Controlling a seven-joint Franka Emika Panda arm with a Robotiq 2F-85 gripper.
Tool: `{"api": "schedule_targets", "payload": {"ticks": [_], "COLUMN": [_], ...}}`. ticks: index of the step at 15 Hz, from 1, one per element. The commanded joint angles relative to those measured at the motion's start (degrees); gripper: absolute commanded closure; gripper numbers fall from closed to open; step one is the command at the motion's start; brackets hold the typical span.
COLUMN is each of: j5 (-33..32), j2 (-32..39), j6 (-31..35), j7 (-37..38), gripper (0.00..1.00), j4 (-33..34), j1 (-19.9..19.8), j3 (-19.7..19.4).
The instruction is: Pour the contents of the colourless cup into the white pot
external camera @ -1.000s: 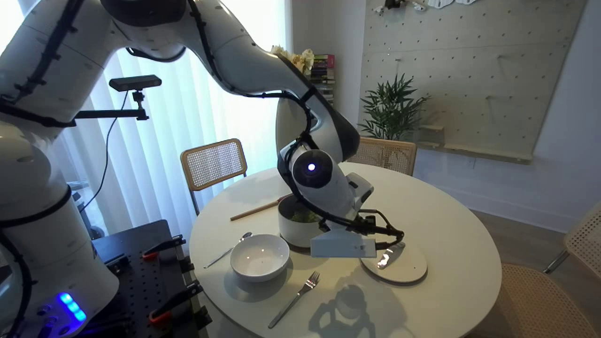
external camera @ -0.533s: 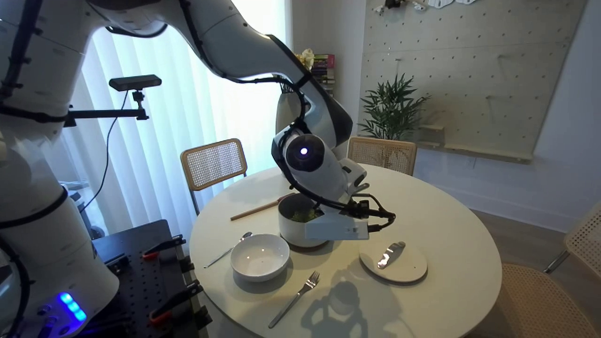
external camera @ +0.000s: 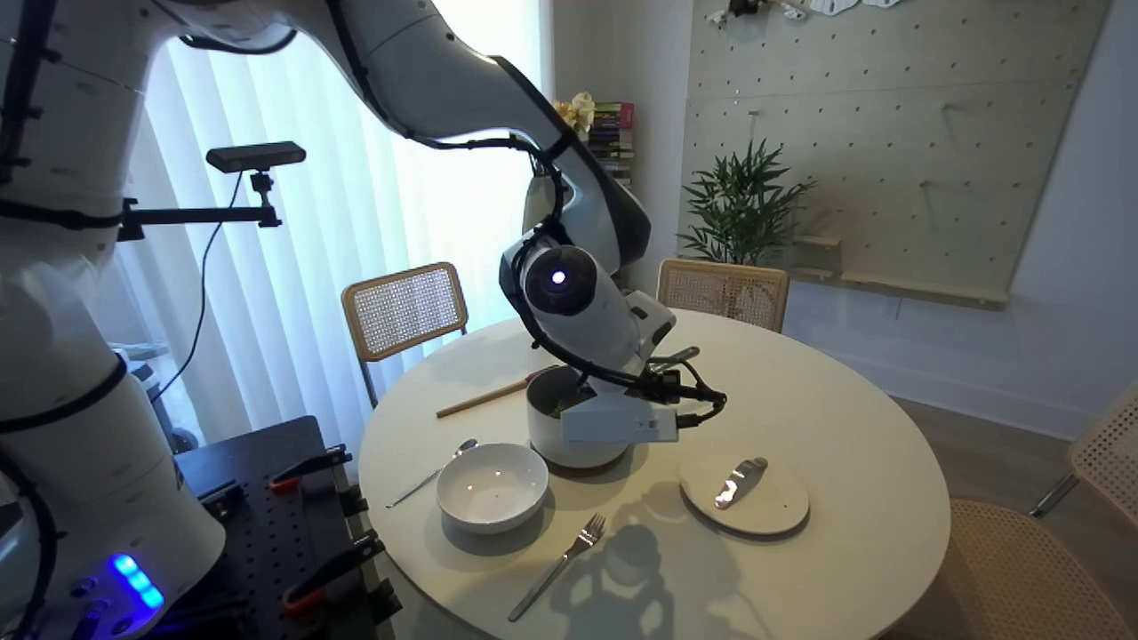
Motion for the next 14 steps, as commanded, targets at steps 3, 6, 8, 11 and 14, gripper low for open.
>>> {"api": "schedule_targets", "payload": {"ticks": [3,6,8,11,14], "j5": [0.10,0.13,0.14,0.14,0.10], "j2": [-0.90,-1.32,-1.34,-1.34,-1.58], "j6": [0.10,0.14,0.16,0.17,0.50], "j7": [0.00,0.00,0.00,0.00,-0.33], "gripper": [0.36,0.36,0.36,0.36,0.61], "j4": [-0.87,-1.25,-1.27,-1.29,-0.85], "j1": [1.11,1.38,1.38,1.38,1.68], "j3": [0.01,0.00,-0.02,-0.02,0.09]}}
